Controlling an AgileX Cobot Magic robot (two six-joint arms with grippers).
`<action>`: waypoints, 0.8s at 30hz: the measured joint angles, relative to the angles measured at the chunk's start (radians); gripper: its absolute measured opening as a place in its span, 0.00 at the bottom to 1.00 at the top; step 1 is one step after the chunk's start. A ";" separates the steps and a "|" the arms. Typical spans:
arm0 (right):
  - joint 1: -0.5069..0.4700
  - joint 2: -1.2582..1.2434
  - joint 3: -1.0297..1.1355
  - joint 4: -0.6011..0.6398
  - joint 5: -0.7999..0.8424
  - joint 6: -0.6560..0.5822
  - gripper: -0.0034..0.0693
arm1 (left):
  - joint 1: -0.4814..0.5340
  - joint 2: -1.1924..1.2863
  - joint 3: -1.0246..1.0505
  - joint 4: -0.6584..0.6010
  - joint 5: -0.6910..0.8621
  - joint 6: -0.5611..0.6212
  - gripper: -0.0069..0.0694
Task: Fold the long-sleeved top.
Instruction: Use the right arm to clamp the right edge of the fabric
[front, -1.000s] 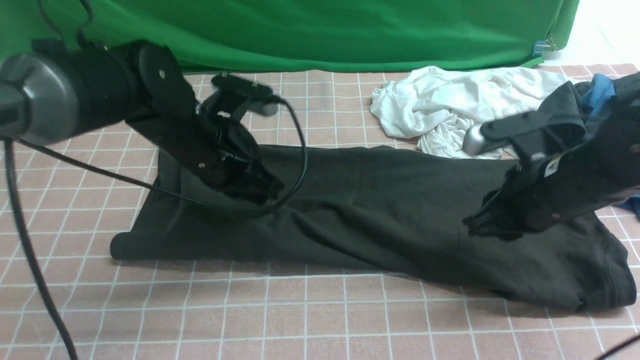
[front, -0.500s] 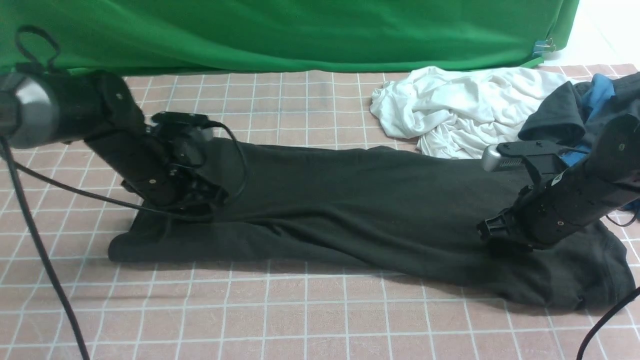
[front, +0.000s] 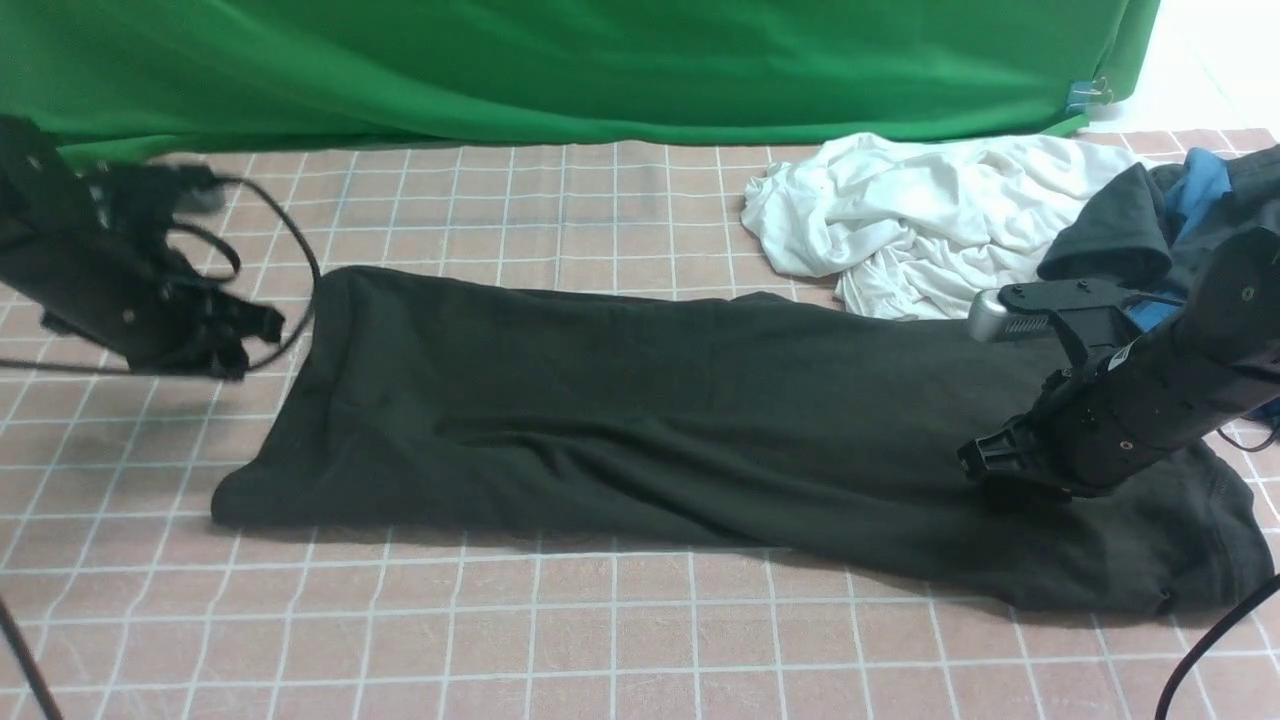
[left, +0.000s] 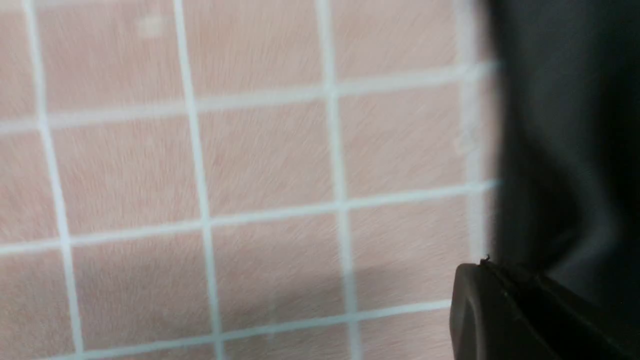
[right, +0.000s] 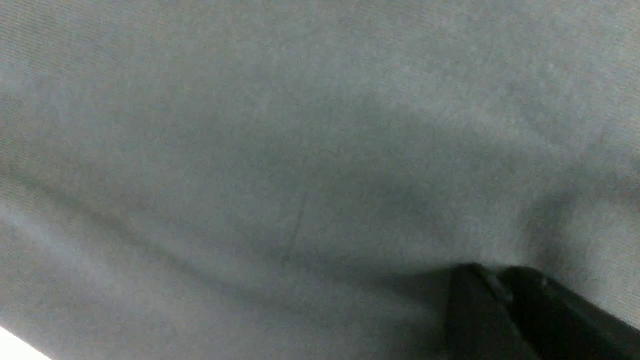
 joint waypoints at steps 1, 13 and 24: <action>0.000 0.000 0.000 0.000 -0.001 0.000 0.24 | 0.000 -0.007 0.000 -0.020 0.000 0.015 0.12; 0.000 0.000 0.000 0.000 -0.004 0.000 0.24 | -0.008 0.084 0.000 -0.211 0.006 0.358 0.39; 0.000 0.000 0.000 0.000 -0.006 0.000 0.24 | -0.010 0.108 0.001 -0.327 -0.078 0.479 0.49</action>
